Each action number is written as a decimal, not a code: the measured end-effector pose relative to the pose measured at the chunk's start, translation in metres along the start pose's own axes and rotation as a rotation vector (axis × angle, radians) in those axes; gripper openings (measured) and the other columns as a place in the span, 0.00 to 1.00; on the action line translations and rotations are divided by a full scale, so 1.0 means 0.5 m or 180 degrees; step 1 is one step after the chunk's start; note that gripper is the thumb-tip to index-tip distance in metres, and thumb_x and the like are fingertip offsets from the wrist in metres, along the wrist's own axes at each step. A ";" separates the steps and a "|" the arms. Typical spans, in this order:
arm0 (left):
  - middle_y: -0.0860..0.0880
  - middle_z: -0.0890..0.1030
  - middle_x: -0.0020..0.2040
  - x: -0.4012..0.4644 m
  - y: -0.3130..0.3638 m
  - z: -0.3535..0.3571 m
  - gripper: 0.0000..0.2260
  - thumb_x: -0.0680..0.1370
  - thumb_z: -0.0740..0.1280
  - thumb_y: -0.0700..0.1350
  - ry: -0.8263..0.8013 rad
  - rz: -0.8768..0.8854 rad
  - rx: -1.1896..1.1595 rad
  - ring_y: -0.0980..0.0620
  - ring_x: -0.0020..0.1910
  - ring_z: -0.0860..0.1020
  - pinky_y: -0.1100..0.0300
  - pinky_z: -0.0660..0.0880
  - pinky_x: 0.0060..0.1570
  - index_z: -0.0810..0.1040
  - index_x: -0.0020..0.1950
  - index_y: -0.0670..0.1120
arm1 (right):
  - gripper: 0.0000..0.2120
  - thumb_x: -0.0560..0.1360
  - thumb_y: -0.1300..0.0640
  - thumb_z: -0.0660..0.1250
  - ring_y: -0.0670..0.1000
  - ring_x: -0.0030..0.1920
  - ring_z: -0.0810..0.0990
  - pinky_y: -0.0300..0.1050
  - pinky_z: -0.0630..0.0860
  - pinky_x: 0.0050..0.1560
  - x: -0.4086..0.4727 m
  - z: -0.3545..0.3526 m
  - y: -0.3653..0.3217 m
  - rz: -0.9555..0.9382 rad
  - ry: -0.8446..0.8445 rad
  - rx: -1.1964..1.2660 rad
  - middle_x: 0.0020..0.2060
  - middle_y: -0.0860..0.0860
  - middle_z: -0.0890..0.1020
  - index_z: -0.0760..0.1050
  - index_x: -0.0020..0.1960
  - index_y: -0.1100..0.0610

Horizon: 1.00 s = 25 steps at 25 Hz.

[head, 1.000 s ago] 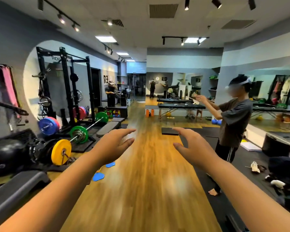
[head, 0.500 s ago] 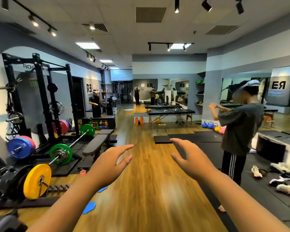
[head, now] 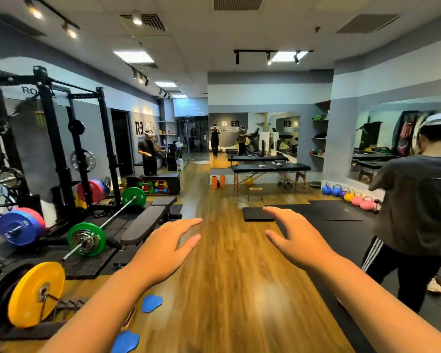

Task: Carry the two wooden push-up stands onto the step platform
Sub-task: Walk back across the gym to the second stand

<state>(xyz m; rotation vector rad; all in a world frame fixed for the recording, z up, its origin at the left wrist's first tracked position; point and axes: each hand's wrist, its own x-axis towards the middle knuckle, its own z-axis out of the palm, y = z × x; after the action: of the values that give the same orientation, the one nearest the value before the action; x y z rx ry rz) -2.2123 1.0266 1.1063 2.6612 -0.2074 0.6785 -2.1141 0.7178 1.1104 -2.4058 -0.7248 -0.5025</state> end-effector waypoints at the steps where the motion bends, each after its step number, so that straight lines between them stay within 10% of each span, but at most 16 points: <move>1: 0.60 0.74 0.72 0.046 -0.028 0.012 0.21 0.84 0.60 0.59 0.0054 -0.0019 -0.0003 0.58 0.72 0.70 0.57 0.68 0.67 0.68 0.77 0.62 | 0.27 0.80 0.45 0.66 0.47 0.70 0.71 0.49 0.73 0.66 0.053 0.017 0.021 -0.0017 0.0010 -0.0014 0.69 0.42 0.76 0.64 0.77 0.39; 13: 0.58 0.73 0.74 0.618 -0.417 0.200 0.22 0.83 0.60 0.60 0.0091 -0.0001 -0.0163 0.57 0.74 0.68 0.50 0.68 0.71 0.68 0.77 0.61 | 0.27 0.80 0.44 0.65 0.50 0.69 0.72 0.50 0.74 0.64 0.648 0.301 0.222 -0.0146 -0.0055 -0.0183 0.68 0.45 0.77 0.64 0.77 0.40; 22: 0.66 0.74 0.56 1.103 -0.693 0.370 0.23 0.80 0.58 0.66 -0.0267 0.0144 -0.0388 0.53 0.61 0.78 0.53 0.74 0.60 0.68 0.75 0.66 | 0.25 0.81 0.45 0.64 0.49 0.71 0.70 0.50 0.73 0.65 1.112 0.484 0.404 0.0177 0.0104 -0.0183 0.69 0.43 0.75 0.64 0.77 0.39; 25: 0.62 0.76 0.66 1.263 -0.754 0.439 0.22 0.82 0.59 0.63 -0.0218 0.0239 -0.0329 0.53 0.68 0.74 0.51 0.73 0.64 0.67 0.76 0.64 | 0.26 0.81 0.46 0.65 0.51 0.73 0.69 0.51 0.71 0.67 1.249 0.520 0.489 0.0251 0.0121 -0.0207 0.72 0.46 0.74 0.64 0.78 0.42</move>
<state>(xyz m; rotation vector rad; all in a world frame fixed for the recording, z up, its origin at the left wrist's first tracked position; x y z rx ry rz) -1.4793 1.2540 1.1122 2.5903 -0.3532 0.5838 -1.4323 0.9467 1.1184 -2.4672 -0.6032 -0.5456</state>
